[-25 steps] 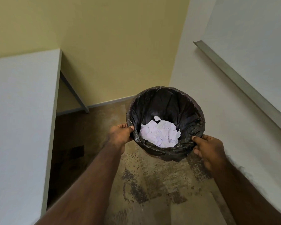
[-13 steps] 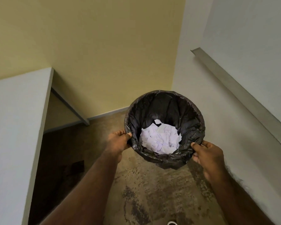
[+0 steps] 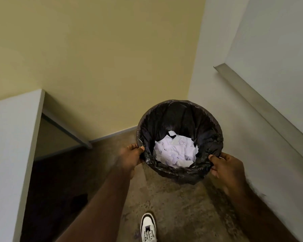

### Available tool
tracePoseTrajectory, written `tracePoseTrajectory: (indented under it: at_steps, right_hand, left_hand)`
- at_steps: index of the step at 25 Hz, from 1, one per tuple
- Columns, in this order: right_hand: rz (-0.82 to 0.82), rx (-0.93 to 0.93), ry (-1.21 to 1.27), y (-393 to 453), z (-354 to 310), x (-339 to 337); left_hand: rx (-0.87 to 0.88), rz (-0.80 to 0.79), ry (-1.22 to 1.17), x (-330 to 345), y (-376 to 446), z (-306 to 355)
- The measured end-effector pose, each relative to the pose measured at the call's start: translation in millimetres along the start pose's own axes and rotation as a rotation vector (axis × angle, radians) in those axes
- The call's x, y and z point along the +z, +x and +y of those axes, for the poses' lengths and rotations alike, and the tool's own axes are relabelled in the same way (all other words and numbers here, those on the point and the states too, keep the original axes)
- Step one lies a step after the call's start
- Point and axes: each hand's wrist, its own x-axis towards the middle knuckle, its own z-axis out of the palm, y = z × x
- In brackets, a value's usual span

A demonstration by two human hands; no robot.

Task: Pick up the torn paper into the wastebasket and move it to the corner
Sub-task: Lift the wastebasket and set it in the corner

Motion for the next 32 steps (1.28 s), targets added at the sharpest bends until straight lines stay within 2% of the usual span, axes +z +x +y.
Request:
tracePoseTrajectory:
  at_steps: [10,14,24,32]
  right_hand:
    - [0.107,0.020,-0.022,99,-4,89]
    - [0.167,0.033,-0.072,140,3,101]
    - [0.122,0.124,-0.115,269,39,130]
    - [0.156,0.090,-0.188,382,105,157]
  left_hand:
    - [-0.015,-0.162,0.063,19,165,43]
    - [-0.024,-0.184,0.108,37,210,35]
    - [-0.085,-0.177,0.192,102,321,20]
    - [-0.180,-0.166,0.307,145,426,-39]
